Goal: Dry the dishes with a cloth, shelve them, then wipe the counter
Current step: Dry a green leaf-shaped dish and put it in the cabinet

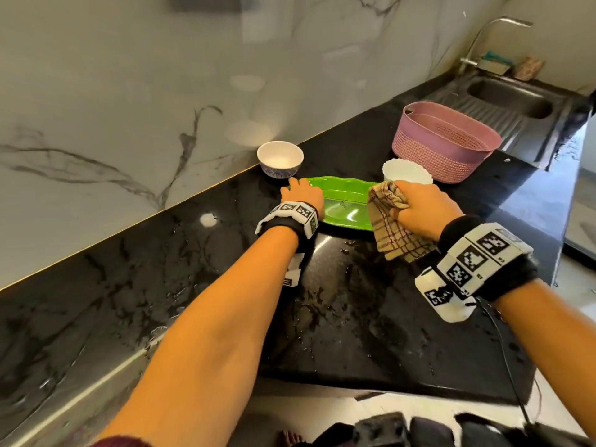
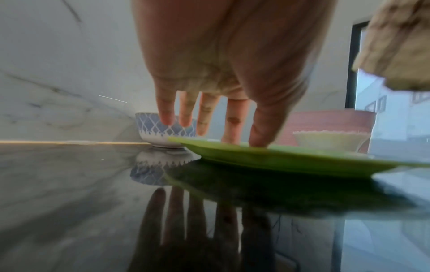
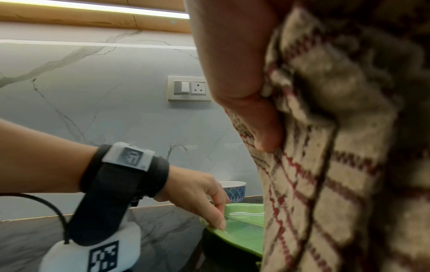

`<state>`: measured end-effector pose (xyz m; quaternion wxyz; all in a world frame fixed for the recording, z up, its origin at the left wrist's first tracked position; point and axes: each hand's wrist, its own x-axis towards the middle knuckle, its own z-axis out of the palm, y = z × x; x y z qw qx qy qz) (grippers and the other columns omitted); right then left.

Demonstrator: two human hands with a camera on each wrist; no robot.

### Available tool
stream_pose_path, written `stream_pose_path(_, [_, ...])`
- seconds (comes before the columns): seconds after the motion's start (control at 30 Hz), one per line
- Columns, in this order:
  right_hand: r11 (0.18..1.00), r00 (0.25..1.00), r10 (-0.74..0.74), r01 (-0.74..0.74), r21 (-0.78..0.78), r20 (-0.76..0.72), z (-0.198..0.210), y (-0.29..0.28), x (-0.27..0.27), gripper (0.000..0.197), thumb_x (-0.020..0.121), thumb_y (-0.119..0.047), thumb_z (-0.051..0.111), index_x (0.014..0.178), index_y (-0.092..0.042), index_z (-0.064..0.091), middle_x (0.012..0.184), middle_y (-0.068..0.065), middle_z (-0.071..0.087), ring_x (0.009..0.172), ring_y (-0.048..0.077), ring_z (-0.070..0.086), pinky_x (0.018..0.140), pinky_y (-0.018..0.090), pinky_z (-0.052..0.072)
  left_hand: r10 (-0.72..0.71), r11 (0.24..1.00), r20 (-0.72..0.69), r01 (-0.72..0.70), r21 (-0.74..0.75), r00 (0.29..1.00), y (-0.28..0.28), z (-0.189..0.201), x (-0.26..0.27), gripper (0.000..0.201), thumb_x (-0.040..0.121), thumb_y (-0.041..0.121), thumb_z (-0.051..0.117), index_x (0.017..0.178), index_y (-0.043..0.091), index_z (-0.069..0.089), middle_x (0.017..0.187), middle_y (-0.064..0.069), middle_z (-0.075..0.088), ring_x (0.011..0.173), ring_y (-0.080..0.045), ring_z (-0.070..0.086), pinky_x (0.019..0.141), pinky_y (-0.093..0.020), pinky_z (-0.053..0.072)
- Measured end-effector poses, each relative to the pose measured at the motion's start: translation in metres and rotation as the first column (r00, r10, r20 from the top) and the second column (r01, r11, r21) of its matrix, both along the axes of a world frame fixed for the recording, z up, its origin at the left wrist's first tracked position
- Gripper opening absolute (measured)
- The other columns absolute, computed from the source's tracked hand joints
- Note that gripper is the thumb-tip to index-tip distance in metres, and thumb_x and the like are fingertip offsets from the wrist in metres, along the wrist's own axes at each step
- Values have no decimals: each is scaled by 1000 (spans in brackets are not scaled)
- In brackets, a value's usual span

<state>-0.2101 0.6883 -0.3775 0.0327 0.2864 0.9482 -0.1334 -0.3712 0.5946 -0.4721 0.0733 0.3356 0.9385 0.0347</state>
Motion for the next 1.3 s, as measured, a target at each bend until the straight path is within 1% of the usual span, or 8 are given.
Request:
stream_pose_path(0.23, [994, 993, 106, -106, 12, -60, -1, -6, -18, 28, 90, -12, 49, 117, -11, 54, 114, 17, 61, 109, 37, 55, 93, 42, 44, 250, 952, 122, -266, 150, 961, -34, -7, 9, 39, 91, 7, 51, 129, -1, 45, 137, -19, 33, 126, -38, 38, 102, -43, 37])
stream_pose_path(0.4, [989, 987, 145, -144, 14, -74, -5, -18, -28, 31, 90, -12, 48, 120, -11, 54, 116, 18, 62, 110, 38, 55, 93, 41, 43, 374, 818, 481, -526, 231, 793, -50, 6, 21, 60, 87, 8, 58, 136, 1, 24, 135, -24, 43, 124, -39, 46, 97, -42, 40])
stream_pose_path(0.53, [995, 991, 93, -88, 57, -100, 0, -14, -28, 22, 88, -10, 49, 107, -3, 57, 111, 23, 60, 106, 41, 54, 90, 43, 42, 340, 791, 564, -553, 261, 753, -86, 27, 46, 37, 90, 13, 51, 121, -6, 49, 126, -22, 55, 116, -37, 54, 88, -37, 45])
stream_pose_path(0.67, [997, 980, -1, 17, 76, -200, 8, -29, -15, 24, 91, -12, 49, 110, 1, 56, 113, 24, 60, 108, 42, 53, 90, 43, 42, 368, 637, 606, -666, 389, 706, -142, 40, 88, 35, 92, 8, 39, 125, -3, 42, 133, -25, 47, 123, -38, 46, 95, -38, 38])
stream_pose_path(0.87, [993, 969, 118, -114, 31, -217, -12, -129, -2, 30, 85, -13, 50, 114, -9, 53, 117, 26, 58, 109, 46, 53, 89, 45, 44, 277, 522, 634, -667, 531, 722, -239, 44, 152, 30, 93, 7, 39, 123, 8, 45, 123, -19, 56, 115, -32, 52, 72, -29, 32])
stream_pose_path(1.07, [967, 959, 254, -249, 59, -124, -43, -265, 35, 48, 84, -13, 50, 131, -15, 40, 118, 24, 57, 108, 45, 53, 88, 47, 43, 212, 286, 664, -695, 659, 717, -343, 38, 217, 41, 78, 38, 43, 107, 14, 59, 103, -13, 64, 98, -28, 60, 91, -46, 48])
stream_pose_path(1.17, [954, 943, 299, -300, 15, -144, -52, -322, 48, 45, 86, -19, 52, 129, -18, 41, 125, 16, 53, 114, 41, 48, 98, 51, 36, 196, 170, 680, -707, 686, 707, -377, 31, 245, 11, 93, 26, 48, 84, 21, 53, 80, -1, 56, 76, -19, 52, 76, -37, 46])
stream_pose_path(1.3, [861, 853, 489, -506, -52, -182, -60, -374, 64, 51, 89, -22, 53, 138, -21, 39, 138, 10, 47, 125, 33, 42, 105, 50, 31, 268, 96, 659, -701, 707, 702, -421, 25, 269, 19, 97, 15, 45, 81, 25, 49, 75, 3, 52, 75, -19, 50, 72, -36, 43])
